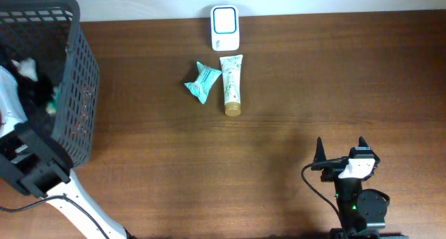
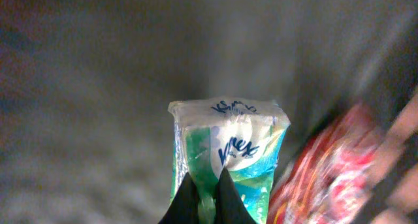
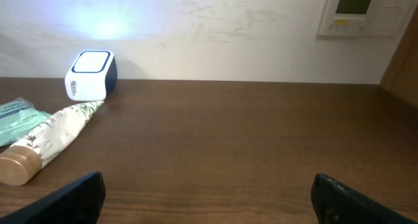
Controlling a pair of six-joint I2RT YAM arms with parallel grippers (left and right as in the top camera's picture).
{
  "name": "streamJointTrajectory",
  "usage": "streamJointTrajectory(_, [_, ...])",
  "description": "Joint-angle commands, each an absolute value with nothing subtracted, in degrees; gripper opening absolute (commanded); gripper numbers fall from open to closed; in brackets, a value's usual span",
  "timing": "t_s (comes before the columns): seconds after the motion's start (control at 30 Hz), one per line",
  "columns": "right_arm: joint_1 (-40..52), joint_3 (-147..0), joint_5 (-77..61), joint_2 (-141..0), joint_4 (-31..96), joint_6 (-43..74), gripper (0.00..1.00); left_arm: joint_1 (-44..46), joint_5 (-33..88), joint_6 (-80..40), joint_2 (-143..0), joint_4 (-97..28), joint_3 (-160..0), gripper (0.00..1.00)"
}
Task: Scan the item barcode
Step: 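Grasp the green Kleenex tissue pack from the basket with the left gripper, then place the green tissue pack right of the white tube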
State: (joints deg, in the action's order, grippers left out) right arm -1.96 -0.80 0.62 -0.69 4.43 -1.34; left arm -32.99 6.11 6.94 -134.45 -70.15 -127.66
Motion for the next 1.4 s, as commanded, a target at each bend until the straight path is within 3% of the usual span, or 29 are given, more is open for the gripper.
streamJointTrajectory(0.0, [-2.3, -0.3, 0.7, -0.4, 4.6, -1.3, 0.99, -33.6, 6.9, -9.6, -127.4, -69.0, -148.0, 0.0])
streamJointTrajectory(0.1, [-2.3, -0.3, 0.7, -0.4, 4.6, -1.2, 0.99, -33.0, 8.1, -21.5, -123.3, -68.2, -164.6, 0.0])
streamJointTrajectory(0.3, [-2.3, -0.3, 0.7, -0.4, 4.6, -1.2, 0.99, -25.6, 33.8, -31.0, -119.5, -69.3, -171.2, 0.0])
streamJointTrajectory(0.37, [-2.3, -0.3, 0.7, -0.4, 4.6, -1.2, 0.99, -17.5, 29.7, -31.9, -119.7, -73.7, -170.2, 0.0])
streamJointTrajectory(0.53, [-2.3, -0.3, 0.7, -0.4, 4.6, -1.2, 0.99, 5.5, 5.2, -31.7, -124.2, -90.4, -166.1, 0.0])
streamJointTrajectory(0.6, [-2.3, -0.3, 0.7, -0.4, 4.6, -1.3, 0.99, 10.2, 1.5, -31.7, -126.1, -92.1, -163.7, 0.0])
streamJointTrajectory(0.8, [-2.3, -0.3, 0.7, -0.4, 4.6, -1.3, 0.99, 26.8, -2.8, -32.3, -135.9, -81.9, -151.4, 0.0])
streamJointTrajectory(1.07, [-2.3, -0.3, 0.7, -0.4, 4.6, -1.3, 0.99, 38.0, -2.9, -33.0, -146.0, -70.6, -150.0, 0.0])
streamJointTrajectory(1.17, [-2.3, -0.3, 0.7, -0.4, 4.6, -1.2, 0.99, 39.0, -2.8, -33.0, -148.6, -70.7, -150.0, 0.07])
streamJointTrajectory(1.33, [-2.3, -0.3, 0.7, -0.4, 4.6, -1.2, 0.99, 38.2, -5.3, -32.5, -149.3, -71.0, -150.5, 0.4])
streamJointTrajectory(1.37, [-2.3, -0.3, 0.7, -0.4, 4.6, -1.2, 0.99, 37.4, -5.4, -31.1, -149.0, -71.0, -151.5, 0.41])
